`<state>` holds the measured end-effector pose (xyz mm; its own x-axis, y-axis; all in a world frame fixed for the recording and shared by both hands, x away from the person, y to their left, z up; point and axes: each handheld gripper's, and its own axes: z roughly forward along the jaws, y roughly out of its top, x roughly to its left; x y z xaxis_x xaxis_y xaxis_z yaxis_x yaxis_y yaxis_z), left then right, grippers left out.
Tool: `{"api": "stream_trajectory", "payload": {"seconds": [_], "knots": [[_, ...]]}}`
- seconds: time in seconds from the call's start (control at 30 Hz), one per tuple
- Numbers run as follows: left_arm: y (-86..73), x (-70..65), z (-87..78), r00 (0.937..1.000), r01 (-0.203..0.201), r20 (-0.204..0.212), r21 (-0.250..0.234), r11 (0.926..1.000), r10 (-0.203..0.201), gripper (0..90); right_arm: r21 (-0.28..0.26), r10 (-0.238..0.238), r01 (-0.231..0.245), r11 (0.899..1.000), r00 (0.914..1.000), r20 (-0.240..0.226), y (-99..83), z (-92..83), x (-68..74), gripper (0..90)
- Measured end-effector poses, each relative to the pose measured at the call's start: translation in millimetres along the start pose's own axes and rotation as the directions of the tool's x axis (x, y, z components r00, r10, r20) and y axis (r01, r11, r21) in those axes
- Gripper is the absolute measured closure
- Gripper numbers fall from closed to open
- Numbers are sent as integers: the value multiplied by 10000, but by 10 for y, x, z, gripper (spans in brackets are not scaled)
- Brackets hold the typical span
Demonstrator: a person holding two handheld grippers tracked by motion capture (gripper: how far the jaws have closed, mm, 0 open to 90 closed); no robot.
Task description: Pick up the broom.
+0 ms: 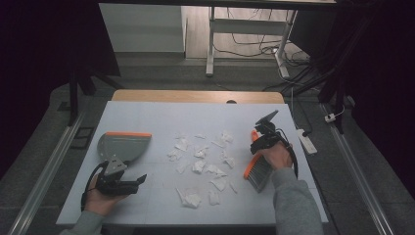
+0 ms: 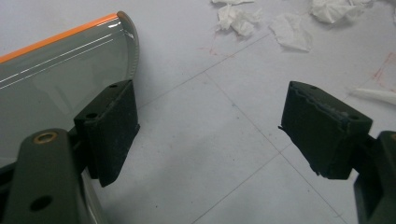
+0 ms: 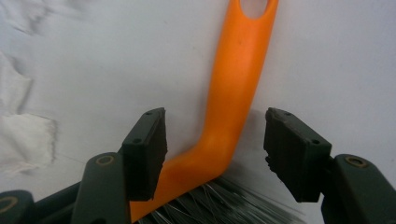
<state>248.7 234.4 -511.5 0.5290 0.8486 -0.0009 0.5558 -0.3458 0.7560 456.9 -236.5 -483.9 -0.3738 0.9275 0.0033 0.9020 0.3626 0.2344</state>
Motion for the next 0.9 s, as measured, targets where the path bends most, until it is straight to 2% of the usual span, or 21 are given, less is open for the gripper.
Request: {"api": "stream_trajectory", "payload": {"seconds": [0.13,0.17,0.2,0.33,0.43,0.5,0.6,0.63,0.73,0.9], "knots": [[2,0,2,10000,-3,-36,-12,10000,3,198,277,250,-253,9993,9996,131,-15,57,-8,450],[1,-3,-1,10000,3,-53,-23,10000,-3,198,256,490,-495,9984,9986,202,-20,49,-1,490],[0,-3,-4,10000,7,-64,-30,10000,-8,198,256,490,-495,9984,9986,202,-20,49,-1,490],[1,-11,-11,10000,14,-91,-59,10000,-15,199,590,797,-812,9949,9964,274,-31,33,33,591],[2,-15,-6,9999,-3,-108,-32,10000,3,199,660,714,-751,9950,9958,567,-47,29,61,690],[1,-14,-1,9999,0,-108,-6,10000,0,199,598,594,-629,9962,9965,596,-56,29,61,701],[-2,-11,-8,9999,12,-107,-32,10000,-12,199,538,519,-539,9971,9979,392,-67,22,33,705],[-2,-8,-9,9999,19,-101,-51,10000,-20,199,510,330,-338,9981,9993,159,-78,14,7,706],[-2,-4,-5,9999,31,-110,-48,10000,-32,199,451,235,-230,9987,9997,-119,-99,-8,-26,707],[0,-9,-6,9999,12,-135,-48,10000,-12,199,-202,153,-175,9996,9944,-1050,-182,-141,-146,709]]}}
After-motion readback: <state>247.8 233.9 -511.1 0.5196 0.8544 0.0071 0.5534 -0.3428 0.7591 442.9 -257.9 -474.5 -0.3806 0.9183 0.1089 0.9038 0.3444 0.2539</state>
